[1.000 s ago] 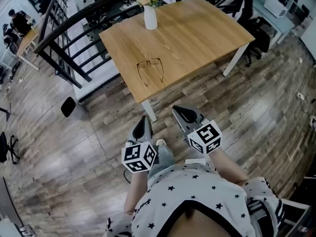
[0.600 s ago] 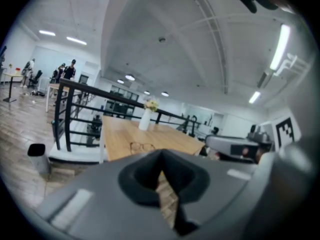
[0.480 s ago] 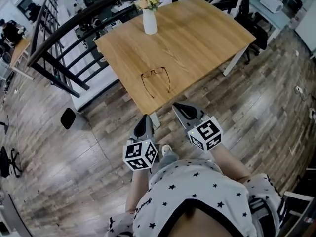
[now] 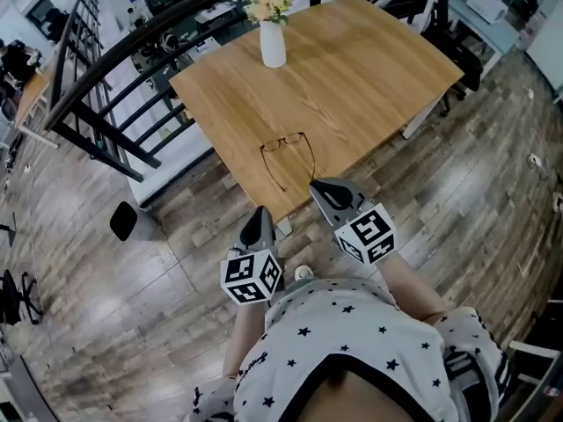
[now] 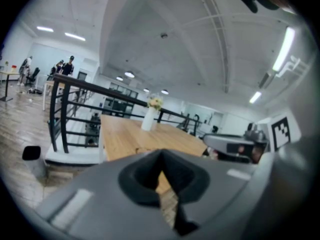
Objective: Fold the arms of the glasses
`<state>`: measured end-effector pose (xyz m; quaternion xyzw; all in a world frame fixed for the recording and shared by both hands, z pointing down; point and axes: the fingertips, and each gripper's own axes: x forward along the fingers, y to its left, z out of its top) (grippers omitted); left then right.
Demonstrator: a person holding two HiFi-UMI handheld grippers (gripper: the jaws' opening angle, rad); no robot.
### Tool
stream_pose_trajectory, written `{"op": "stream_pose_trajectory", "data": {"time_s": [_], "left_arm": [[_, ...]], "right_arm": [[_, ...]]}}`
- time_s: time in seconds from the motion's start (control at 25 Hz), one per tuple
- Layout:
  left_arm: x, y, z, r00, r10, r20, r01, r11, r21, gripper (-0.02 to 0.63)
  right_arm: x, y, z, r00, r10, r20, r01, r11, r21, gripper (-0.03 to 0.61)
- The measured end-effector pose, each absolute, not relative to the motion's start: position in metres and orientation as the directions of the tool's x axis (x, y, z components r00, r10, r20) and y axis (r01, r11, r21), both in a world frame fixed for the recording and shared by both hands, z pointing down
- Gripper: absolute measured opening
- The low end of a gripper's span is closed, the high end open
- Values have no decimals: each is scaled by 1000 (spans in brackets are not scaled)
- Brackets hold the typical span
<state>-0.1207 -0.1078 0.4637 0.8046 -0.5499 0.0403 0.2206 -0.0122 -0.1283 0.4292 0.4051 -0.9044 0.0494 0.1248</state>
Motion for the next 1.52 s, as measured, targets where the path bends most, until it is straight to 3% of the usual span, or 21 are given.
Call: {"op": "stream_pose_trajectory", "data": {"time_s": [0.36,0.84,1.52], "left_arm": [[-131,-144,466,407,-860,307,-898,-314,309,7],[-133,-190,487,342,-876,340,-918,-235,319,7],[-131,-243,495,212,-901,379,-940,-83,330,8]], "right_arm": [[-24,-174,450,-616,-710,340,-731,677,89,18],[-27,-250,505,-614,-599,515,-583,783,217,18],[-47,-313,574,-583,-357,729,-174,932,317,18]]}}
